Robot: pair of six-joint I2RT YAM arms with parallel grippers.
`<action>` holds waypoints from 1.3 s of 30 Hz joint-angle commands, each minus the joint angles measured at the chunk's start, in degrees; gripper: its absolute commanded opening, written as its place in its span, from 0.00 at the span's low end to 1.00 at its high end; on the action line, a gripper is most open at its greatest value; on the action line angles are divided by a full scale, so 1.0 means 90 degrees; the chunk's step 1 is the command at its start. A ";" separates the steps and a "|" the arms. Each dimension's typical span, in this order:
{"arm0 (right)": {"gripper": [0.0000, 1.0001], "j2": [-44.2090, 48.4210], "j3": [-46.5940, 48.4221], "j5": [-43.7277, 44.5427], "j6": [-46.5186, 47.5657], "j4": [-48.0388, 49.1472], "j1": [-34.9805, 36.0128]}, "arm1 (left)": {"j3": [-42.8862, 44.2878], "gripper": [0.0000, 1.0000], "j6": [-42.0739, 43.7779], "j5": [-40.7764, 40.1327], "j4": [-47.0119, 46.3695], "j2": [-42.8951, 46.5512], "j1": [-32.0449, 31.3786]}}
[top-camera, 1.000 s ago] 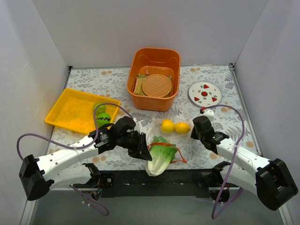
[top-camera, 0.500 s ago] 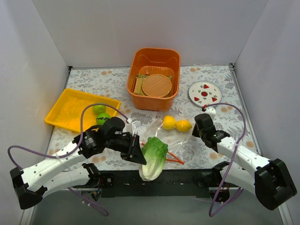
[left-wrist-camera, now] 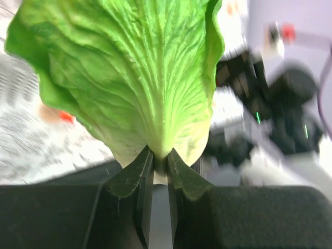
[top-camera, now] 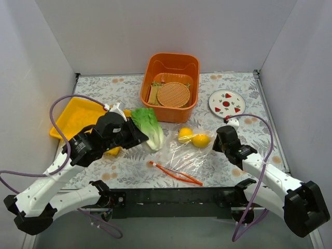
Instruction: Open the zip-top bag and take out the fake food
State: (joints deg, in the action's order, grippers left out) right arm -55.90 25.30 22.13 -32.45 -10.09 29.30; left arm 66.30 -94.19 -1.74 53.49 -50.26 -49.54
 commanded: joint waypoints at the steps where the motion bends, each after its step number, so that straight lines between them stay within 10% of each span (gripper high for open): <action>1: 0.01 0.0137 0.0002 -0.0320 0.0148 -0.0012 -0.0023 | 0.0163 0.13 0.0181 -0.1351 -0.0297 -0.0265 0.1127; 15: 0.01 0.0322 0.0099 -0.0916 0.0470 -0.0149 -0.0023 | -0.0726 0.10 0.0008 0.0790 -0.3247 -0.1553 0.6849; 29: 0.01 0.0517 -0.0116 -0.1082 0.0510 -0.0032 -0.0013 | -0.0180 0.11 0.0914 -0.0509 -0.3747 -0.3710 0.7477; 32: 0.01 0.0605 -0.0164 -0.1082 0.0509 -0.0041 -0.0013 | -0.0150 0.23 0.1324 -0.0607 -0.3717 -0.4005 0.7477; 36: 0.01 0.0664 -0.0174 -0.1092 0.0519 -0.0051 -0.0023 | -0.0150 0.70 0.1627 -0.0481 -0.3746 -0.4191 0.7487; 39: 0.01 0.0693 -0.0165 -0.1101 0.0500 -0.0090 -0.0013 | -0.0014 0.80 0.1862 -0.0296 -0.3571 -0.4084 0.7467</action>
State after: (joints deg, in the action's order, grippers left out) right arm -50.70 23.77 12.64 -28.42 -10.79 29.26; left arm 62.85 -82.02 -5.10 21.43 -89.34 17.52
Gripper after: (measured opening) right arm 0.022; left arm 0.764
